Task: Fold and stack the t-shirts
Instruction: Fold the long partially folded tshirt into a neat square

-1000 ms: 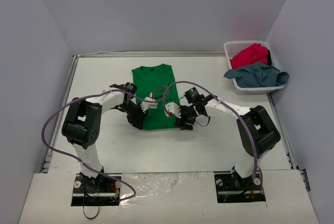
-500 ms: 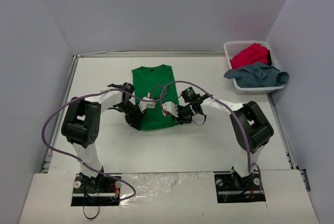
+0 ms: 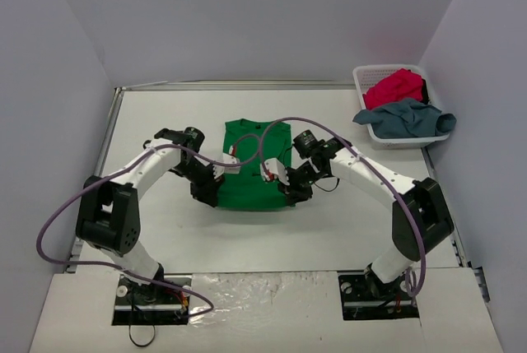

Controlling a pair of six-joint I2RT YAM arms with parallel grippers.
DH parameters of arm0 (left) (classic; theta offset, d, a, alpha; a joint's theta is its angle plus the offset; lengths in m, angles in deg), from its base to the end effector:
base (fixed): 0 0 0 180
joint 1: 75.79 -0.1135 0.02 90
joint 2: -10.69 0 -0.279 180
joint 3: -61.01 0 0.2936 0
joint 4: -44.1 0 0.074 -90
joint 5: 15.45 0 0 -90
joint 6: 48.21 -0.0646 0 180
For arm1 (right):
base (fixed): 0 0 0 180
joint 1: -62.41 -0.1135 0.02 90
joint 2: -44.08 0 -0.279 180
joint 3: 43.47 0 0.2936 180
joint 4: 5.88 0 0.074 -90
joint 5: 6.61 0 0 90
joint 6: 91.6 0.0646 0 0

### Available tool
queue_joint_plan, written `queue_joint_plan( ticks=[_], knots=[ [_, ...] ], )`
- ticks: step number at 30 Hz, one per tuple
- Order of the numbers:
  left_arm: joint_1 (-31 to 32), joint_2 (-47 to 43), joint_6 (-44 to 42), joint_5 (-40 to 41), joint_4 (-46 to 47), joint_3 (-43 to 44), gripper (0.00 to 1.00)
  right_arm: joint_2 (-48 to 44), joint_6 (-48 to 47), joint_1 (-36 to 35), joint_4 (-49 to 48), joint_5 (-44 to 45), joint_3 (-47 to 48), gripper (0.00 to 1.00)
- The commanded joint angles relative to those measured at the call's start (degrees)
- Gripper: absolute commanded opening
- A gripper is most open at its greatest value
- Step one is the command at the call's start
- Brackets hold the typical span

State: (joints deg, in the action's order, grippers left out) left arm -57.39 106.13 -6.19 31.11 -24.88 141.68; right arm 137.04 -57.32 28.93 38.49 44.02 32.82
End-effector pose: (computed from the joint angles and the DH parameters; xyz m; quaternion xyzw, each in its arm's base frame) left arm 0.3119 -0.1506 0.1962 0.5247 0.7652 -0.3443 0.1433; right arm 0.2907 0.2414 0.1995 -0.7001 0.5900 0.2746 0.2939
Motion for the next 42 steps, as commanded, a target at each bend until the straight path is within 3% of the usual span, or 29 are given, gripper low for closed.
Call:
queue_joint_plan(
  ticks=[1, 7, 12, 22, 33, 42],
  knots=[
    [-0.1, -5.9, -8.2, -4.1, -11.3, -0.4, 0.02, -3.9, -1.8, 0.0, 14.4, -5.3, 2.8, 0.00],
    [0.6, -10.6, -14.1, -6.2, -18.7, -3.0, 0.02, -4.1, -5.1, 0.0, 22.5, -6.2, 6.0, 0.00],
    [0.7, -9.8, -16.4, -5.8, -23.3, 0.3, 0.02, -1.6, -8.4, -0.1, 29.2, -7.2, 9.9, 0.00],
    [0.2, -3.2, -18.1, -3.8, -25.7, 10.1, 0.02, 5.0, -9.9, 0.9, 29.6, -4.4, 18.6, 0.00],
    [-2.6, 3.5, -20.3, -1.7, -28.5, 19.8, 0.02, 12.6, -12.6, 6.8, 30.3, -4.1, 32.0, 0.00],
    [-5.4, 13.9, -22.7, -0.4, -31.0, 32.5, 0.02, 24.1, -15.7, 10.0, 31.1, -4.3, 44.6, 0.00]
  ],
)
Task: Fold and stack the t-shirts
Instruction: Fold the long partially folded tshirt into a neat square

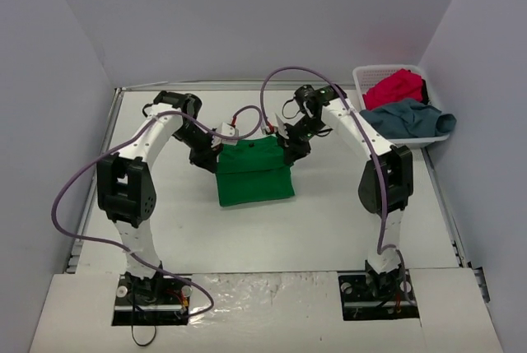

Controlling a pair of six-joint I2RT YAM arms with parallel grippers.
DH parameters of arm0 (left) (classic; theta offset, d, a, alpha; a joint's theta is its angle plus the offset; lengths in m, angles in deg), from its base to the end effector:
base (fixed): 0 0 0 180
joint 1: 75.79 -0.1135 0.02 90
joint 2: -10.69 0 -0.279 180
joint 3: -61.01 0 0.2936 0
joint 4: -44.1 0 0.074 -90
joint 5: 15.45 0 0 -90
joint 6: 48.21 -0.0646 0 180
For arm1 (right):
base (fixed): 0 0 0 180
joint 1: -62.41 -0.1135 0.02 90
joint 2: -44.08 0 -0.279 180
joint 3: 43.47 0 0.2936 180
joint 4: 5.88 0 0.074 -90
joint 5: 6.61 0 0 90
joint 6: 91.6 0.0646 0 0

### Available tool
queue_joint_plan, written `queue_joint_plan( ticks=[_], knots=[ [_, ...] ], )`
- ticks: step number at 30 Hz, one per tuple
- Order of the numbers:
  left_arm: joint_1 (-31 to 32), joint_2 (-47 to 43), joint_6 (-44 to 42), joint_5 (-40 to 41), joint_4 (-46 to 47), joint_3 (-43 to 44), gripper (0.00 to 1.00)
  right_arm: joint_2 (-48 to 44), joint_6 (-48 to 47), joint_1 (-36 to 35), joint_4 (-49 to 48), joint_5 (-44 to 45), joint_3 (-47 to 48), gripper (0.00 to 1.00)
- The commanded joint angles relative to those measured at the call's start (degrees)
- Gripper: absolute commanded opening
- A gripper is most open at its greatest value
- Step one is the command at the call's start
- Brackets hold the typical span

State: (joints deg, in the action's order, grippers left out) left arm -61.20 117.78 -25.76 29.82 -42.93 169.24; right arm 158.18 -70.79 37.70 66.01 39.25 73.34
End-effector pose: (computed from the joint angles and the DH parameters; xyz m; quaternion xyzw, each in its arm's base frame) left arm 0.3796 -0.1458 0.2664 0.6175 0.6878 -0.3256 0.1992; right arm 0.4081 0.2373 0.2696 -0.7124 0.5726 0.2787 0.2949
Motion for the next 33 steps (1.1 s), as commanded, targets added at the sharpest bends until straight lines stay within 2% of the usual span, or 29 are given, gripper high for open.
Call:
queue_joint_plan(
  ticks=[1, 3, 4, 5, 6, 7, 8, 9, 10, 11, 13, 16, 19, 21, 22, 23, 24, 25, 26, 27, 29, 31, 33],
  knots=[
    [-2.3, 4.9, -3.5, 1.0, -13.5, 6.5, 0.02, 6.0, -2.7, 2.0, 3.5, 0.5, 7.5, 0.00],
    [-2.9, 8.3, -3.5, 1.5, -13.8, 11.9, 0.02, 11.4, -3.2, 2.9, 3.4, 0.2, 11.2, 0.00],
    [-3.8, 9.9, -2.9, 1.9, -13.4, 13.7, 0.06, 13.5, -3.3, 3.8, 3.4, 0.2, 15.4, 0.00],
    [-4.2, 13.1, -1.6, 2.0, -11.8, 15.2, 0.21, 15.4, -3.0, 4.1, 3.1, 0.4, 17.5, 0.00],
    [-4.7, 14.6, -1.2, 2.1, -11.2, 16.8, 0.40, 19.6, -2.3, 4.4, 2.6, 0.6, 19.7, 0.32],
    [-4.9, 16.0, -0.1, 2.3, -10.0, 19.4, 0.65, 21.7, -0.9, 4.8, 1.4, 1.0, 21.7, 0.46],
    [-5.7, 18.2, 1.7, 2.3, -7.5, 20.3, 0.94, 23.1, 2.4, 5.6, -2.5, 1.0, 24.2, 0.51],
    [-6.0, 19.1, 2.2, 2.2, -6.4, 21.0, 0.94, 25.0, 4.6, 6.0, -5.3, 1.0, 24.5, 0.68],
    [-6.2, 19.9, 2.9, 2.5, -3.4, 21.8, 0.94, 25.4, 6.9, 6.4, -8.8, 0.9, 24.4, 0.74],
    [-6.6, 19.9, 5.0, 2.7, -1.7, 21.7, 0.94, 25.6, 9.5, 7.0, -13.8, 0.9, 23.5, 0.78],
    [-6.9, 18.3, 6.4, 2.4, 1.3, 21.2, 0.94, 25.8, 11.5, 7.0, -17.1, 1.2, 23.3, 0.81],
    [-6.9, 13.1, 8.7, 3.0, 5.1, 18.9, 0.94, 24.0, 12.7, 6.8, -17.8, 1.1, 22.7, 0.85],
    [-6.9, 5.1, 11.7, 4.9, 10.8, 11.9, 0.94, 18.5, 16.1, 6.8, -21.5, 0.8, 17.4, 0.87],
    [-6.9, 0.2, 15.9, 6.4, 15.0, 4.4, 0.94, 12.0, 17.9, 6.4, -26.4, 2.5, 10.2, 1.00],
    [-6.9, -5.3, 17.8, 8.7, 20.4, 1.7, 0.94, 9.3, 19.0, 5.3, -28.3, 4.1, 7.6, 1.00],
    [-6.9, -8.0, 23.8, 10.2, 24.1, -1.3, 0.94, 6.9, 20.0, 4.3, -32.5, 6.8, 5.0, 1.00],
    [-6.9, -13.0, 28.1, 11.8, 29.2, -6.7, 0.94, 2.0, 21.8, 1.7, -35.6, 14.8, 0.3, 1.00],
    [-7.1, -15.2, 28.2, 12.2, 30.8, -9.0, 0.94, -0.1, 22.5, -0.2, -36.7, 20.3, -1.3, 1.00],
    [-7.1, -17.1, 31.8, 13.1, 32.8, -11.1, 0.95, -1.7, 23.5, -2.4, -37.8, 26.6, -2.7, 1.00],
    [-7.1, -19.1, 34.2, 14.8, 34.4, -15.3, 0.94, -4.2, 24.3, -4.7, -38.5, 39.1, -4.1, 1.00],
    [-7.2, -23.1, 39.9, 16.0, 38.7, -18.8, 0.94, -5.8, 23.8, -10.3, -38.5, 48.2, -7.9, 1.00],
    [-7.1, -25.3, 43.4, 18.5, 41.4, -23.5, 0.94, -8.1, 23.8, -12.9, -40.0, 52.0, -13.0, 1.00],
    [-7.0, -25.2, 48.4, 21.3, 42.4, -25.8, 0.94, -10.0, 28.9, -11.9, -41.3, 47.6, -15.9, 1.00]
  ],
)
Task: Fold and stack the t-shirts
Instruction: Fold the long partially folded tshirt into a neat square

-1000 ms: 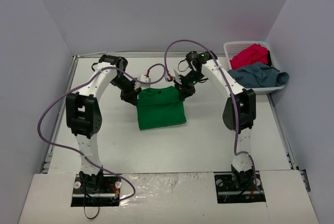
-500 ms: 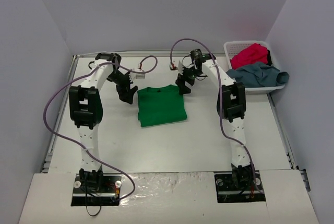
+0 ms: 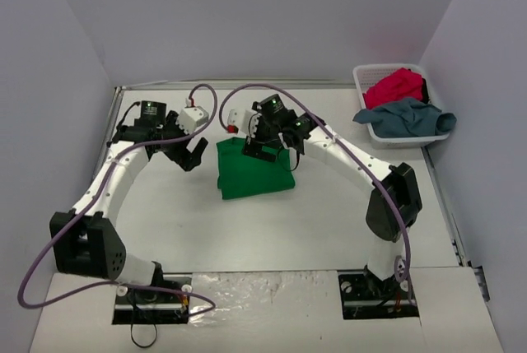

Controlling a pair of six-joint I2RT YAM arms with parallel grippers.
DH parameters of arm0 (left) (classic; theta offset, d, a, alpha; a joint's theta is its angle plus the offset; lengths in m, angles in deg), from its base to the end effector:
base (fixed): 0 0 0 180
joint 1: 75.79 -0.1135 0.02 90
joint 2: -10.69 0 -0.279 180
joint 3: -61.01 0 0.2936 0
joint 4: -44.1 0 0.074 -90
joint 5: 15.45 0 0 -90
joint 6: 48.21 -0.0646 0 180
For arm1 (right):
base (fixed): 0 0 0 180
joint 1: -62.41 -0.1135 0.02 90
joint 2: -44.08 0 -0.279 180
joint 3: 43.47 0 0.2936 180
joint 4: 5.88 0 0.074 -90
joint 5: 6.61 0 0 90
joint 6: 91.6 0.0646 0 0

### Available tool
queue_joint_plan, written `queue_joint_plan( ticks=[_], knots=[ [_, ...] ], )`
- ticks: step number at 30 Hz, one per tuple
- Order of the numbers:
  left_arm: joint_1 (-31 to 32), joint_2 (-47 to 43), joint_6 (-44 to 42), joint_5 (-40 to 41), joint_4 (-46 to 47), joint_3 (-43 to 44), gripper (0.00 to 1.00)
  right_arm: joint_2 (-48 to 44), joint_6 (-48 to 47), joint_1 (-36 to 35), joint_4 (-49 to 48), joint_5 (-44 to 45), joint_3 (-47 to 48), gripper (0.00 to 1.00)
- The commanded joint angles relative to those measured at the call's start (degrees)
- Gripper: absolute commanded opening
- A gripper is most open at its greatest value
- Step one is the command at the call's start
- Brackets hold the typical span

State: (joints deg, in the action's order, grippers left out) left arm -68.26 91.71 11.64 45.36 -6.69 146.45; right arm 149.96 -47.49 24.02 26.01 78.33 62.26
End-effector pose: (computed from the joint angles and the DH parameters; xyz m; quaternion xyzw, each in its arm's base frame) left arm 0.3519 -0.0783 0.3173 0.3788 0.8201 -0.1589 0.3985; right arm 0.3940 0.3195 0.3077 -0.6022 0.6337 0.0069 0.4855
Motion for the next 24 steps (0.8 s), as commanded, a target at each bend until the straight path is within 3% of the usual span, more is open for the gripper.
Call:
queue_joint_plan(
  ticks=[1, 2, 4, 6, 9, 10, 13, 15, 16, 17, 19, 21, 24],
  knots=[
    [0.0, 1.9, 11.8, 7.9, 6.0, -4.3, 0.94, -1.6, 8.0, 2.8, -0.3, 5.0, -5.3, 1.00],
    [-0.1, 2.6, 12.7, 8.7, 5.7, -4.6, 0.94, -0.4, 12.6, 4.7, 0.8, -1.6, -5.2, 1.00],
    [-0.3, 3.4, 14.1, 10.8, 6.3, -6.1, 0.94, 2.0, 15.6, 5.3, 5.2, -5.1, -3.6, 1.00],
    [-1.7, 2.1, 14.9, 7.7, 9.3, -9.3, 0.94, 2.4, 14.1, 4.2, 6.2, -6.6, -4.7, 0.96],
    [-2.1, 1.2, 14.9, 5.9, 10.3, -10.4, 0.94, 0.6, 11.2, 0.3, 5.6, -2.1, -8.7, 0.76],
    [-2.3, 1.3, 14.6, 5.8, 9.7, -10.0, 0.94, 0.5, 11.5, 0.1, 5.8, -2.0, -8.6, 0.48],
    [-3.7, 3.3, 15.0, -0.4, 7.3, -8.5, 0.94, 0.3, 12.2, 0.0, 6.8, -2.8, -8.4, 0.03],
    [-4.3, 5.1, 15.4, -4.5, 5.6, -7.6, 0.94, -0.1, 12.0, 0.0, 7.8, -5.0, -7.9, 0.01],
    [-4.5, 5.6, 15.8, -5.4, 5.3, -7.2, 0.94, -0.4, 11.9, -0.1, 8.3, -5.7, -7.6, 0.14],
    [-4.8, 6.3, 16.0, -7.9, 4.8, -6.7, 0.94, -0.4, 11.6, -0.1, 9.3, -6.0, -6.7, 0.19],
    [-6.0, 7.0, 16.9, -11.1, 4.8, -6.6, 0.94, 0.1, 11.9, -0.6, 10.5, -5.8, -5.1, 0.18],
    [-7.1, 9.4, 17.2, -15.2, 4.7, -6.1, 0.94, 0.5, 11.8, -2.5, 12.0, -5.6, -2.5, 0.27],
    [-9.7, 13.9, 18.4, -19.5, 2.4, -3.0, 0.94, 2.0, 11.5, -7.3, 13.2, -2.3, 0.7, 0.18]
  ],
)
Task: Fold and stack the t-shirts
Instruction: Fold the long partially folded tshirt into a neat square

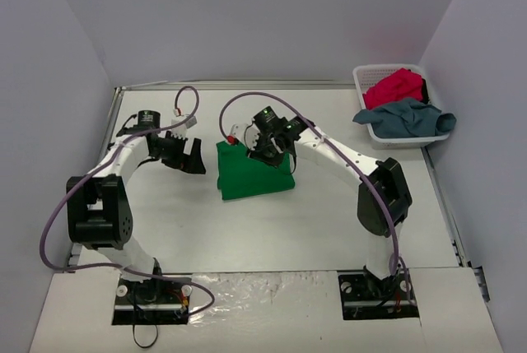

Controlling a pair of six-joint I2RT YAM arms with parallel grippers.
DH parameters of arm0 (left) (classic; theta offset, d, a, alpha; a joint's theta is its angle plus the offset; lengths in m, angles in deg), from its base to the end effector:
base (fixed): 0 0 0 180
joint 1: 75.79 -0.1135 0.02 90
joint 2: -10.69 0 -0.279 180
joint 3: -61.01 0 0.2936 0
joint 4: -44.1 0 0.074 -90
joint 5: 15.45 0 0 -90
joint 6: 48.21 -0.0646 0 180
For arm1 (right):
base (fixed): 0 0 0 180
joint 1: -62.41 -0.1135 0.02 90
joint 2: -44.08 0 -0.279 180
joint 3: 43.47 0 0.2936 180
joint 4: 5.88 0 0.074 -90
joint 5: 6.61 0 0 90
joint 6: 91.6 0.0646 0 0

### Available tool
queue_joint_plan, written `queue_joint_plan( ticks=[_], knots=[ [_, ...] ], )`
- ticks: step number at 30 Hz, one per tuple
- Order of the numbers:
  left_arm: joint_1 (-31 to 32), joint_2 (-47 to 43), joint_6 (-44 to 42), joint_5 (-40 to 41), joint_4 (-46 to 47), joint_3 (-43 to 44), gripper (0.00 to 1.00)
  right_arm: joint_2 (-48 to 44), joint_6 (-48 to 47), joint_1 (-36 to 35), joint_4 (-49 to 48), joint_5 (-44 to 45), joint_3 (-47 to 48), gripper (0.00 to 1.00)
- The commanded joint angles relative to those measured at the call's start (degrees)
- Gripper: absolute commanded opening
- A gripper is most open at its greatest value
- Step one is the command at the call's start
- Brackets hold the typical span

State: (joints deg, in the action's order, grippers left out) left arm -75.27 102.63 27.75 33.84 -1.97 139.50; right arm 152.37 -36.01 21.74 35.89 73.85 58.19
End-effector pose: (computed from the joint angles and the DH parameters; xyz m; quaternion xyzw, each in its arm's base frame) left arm 0.3770 -0.0456 0.2181 0.2053 0.8857 -0.3043 0.2842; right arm 0.3651 0.3279 0.2415 -0.5910 0.7207 0.0969 0.3491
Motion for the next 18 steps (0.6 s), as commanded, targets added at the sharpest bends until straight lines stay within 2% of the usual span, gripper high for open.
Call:
queue_joint_plan(
  ticks=[1, 4, 8, 12, 18],
  knots=[
    [-3.7, 3.8, 2.9, -9.5, -2.3, 4.3, 0.94, 0.8, 0.0, -6.3, 3.4, 3.6, 5.3, 0.18],
    [-6.7, 5.7, 4.4, -13.2, -1.7, 5.0, 0.94, 4.3, -0.6, -11.4, 3.8, 7.6, 7.8, 0.20],
    [-8.9, 5.9, 4.4, -14.7, -2.3, 4.3, 0.94, 10.3, -0.7, -16.0, 4.8, 8.4, 12.4, 0.23],
    [-10.7, 4.1, 4.4, -14.8, -2.1, 3.3, 0.94, 15.9, -0.9, -18.5, 5.9, 8.8, 16.0, 0.31],
    [-13.0, 3.7, 3.9, -15.6, -2.1, 2.3, 0.94, 20.6, -1.1, -18.8, 5.7, 11.1, 16.7, 0.34]
  ],
)
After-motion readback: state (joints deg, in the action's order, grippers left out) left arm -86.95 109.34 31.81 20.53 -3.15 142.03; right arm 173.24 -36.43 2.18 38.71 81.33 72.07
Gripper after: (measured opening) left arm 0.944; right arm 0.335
